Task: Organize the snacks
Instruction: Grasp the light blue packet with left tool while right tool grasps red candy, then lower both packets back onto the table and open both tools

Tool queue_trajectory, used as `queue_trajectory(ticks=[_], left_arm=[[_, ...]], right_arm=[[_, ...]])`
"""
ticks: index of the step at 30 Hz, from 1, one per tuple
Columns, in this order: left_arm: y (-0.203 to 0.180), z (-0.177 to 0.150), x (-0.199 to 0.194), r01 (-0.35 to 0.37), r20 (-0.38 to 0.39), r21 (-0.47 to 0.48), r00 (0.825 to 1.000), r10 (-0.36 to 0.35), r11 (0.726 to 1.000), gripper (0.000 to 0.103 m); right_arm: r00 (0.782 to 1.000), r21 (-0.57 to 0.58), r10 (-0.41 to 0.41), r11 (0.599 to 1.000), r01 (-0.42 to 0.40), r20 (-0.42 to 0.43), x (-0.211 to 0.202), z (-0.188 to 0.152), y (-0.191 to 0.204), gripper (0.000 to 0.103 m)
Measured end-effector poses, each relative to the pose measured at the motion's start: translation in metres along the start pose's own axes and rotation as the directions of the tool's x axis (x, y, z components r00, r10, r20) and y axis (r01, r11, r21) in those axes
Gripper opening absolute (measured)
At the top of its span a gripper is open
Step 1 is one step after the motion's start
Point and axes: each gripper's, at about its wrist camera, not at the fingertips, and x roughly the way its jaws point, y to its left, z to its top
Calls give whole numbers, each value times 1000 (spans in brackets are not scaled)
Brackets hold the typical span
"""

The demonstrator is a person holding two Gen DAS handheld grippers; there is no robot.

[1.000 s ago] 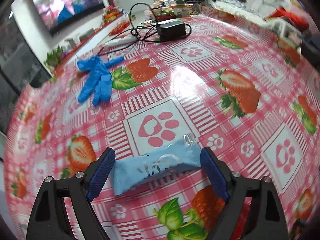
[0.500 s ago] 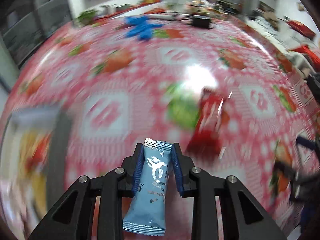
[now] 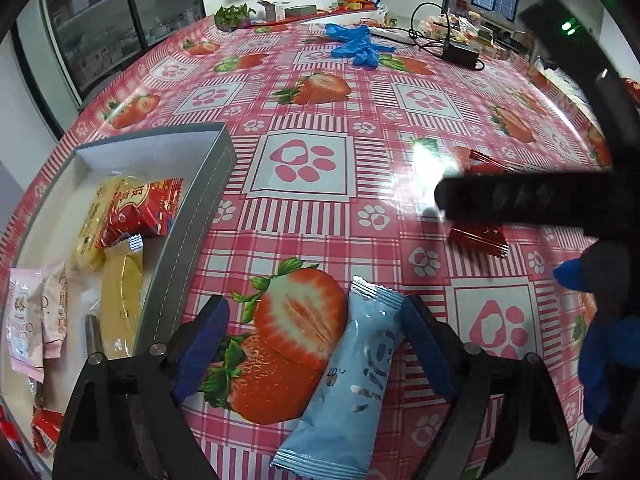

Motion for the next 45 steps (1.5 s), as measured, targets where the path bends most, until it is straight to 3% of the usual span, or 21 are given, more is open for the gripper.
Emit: queue_trajectory(ticks=[1, 12, 16, 17, 18, 19, 20, 21, 22, 23, 29, 30, 33, 35, 37, 40, 45], left_arm=[[0, 0, 0, -4, 2, 1, 1000, 4, 1000, 94], [1, 1, 3, -5, 5, -2, 1000, 5, 1000, 98], [0, 2, 3, 18, -2, 23, 1000, -18, 1000, 95], [-2, 2, 2, 24, 1, 31, 1000, -24, 999, 93], [-4, 1, 0, 31, 5, 38, 999, -32, 999, 85], [-7, -1, -3, 52, 10, 45, 999, -52, 998, 72], [-11, -2, -6, 60, 15, 55, 998, -61, 997, 66], [-17, -4, -9, 61, 20, 68, 998, -62, 996, 52], [-23, -7, -12, 69, 24, 81, 997, -71, 994, 39], [-29, -9, -15, 67, 25, 90, 997, -69, 994, 37], [-55, -39, -35, 71, 44, 115, 996, -77, 991, 35], [-58, -42, -37, 59, 52, 119, 996, -65, 991, 40], [-59, -44, -35, 22, 58, 117, 998, -29, 993, 90], [-49, -42, -30, 59, 32, 70, 998, -61, 996, 91], [-41, -40, -28, 70, 28, 41, 997, -71, 997, 93], [-40, -40, -26, 62, 16, 59, 998, -63, 996, 95], [-44, -43, -25, 57, 2, 56, 998, -57, 997, 102]], right_arm=[[999, -37, -35, 999, 35, -5, 3, -1, 5, 103], [1000, -61, -20, 998, 21, 22, 3, -5, 9, 103], [1000, -60, -20, 998, 21, 12, 3, -4, 8, 102], [999, -65, -27, 997, 28, 23, 1, -5, 8, 97], [999, -66, -28, 997, 30, 40, -3, -8, 6, 91], [998, -69, -27, 997, 31, 54, -7, -10, 4, 71], [997, -76, -23, 997, 28, 69, -13, -13, 1, 39], [998, -80, -11, 997, 16, 67, -17, -16, -3, 25], [998, -72, 11, 997, -7, 62, -19, -20, -9, 23], [997, -63, 39, 997, -35, 62, -22, -26, -15, 23], [998, -76, 10, 997, -6, 59, -48, -88, -51, 23], [998, -71, 0, 997, 4, 56, -54, -103, -60, 23], [999, -63, 3, 998, 0, 46, -69, -133, -80, 31], [999, -38, -16, 999, 18, 44, -73, -144, -91, 103], [996, -13, -50, 999, 51, 80, -76, -150, -100, 103], [999, 52, -5, 999, 2, 44, -66, -147, -107, 103], [995, 57, -71, 996, 68, 63, -61, -140, -97, 103]])
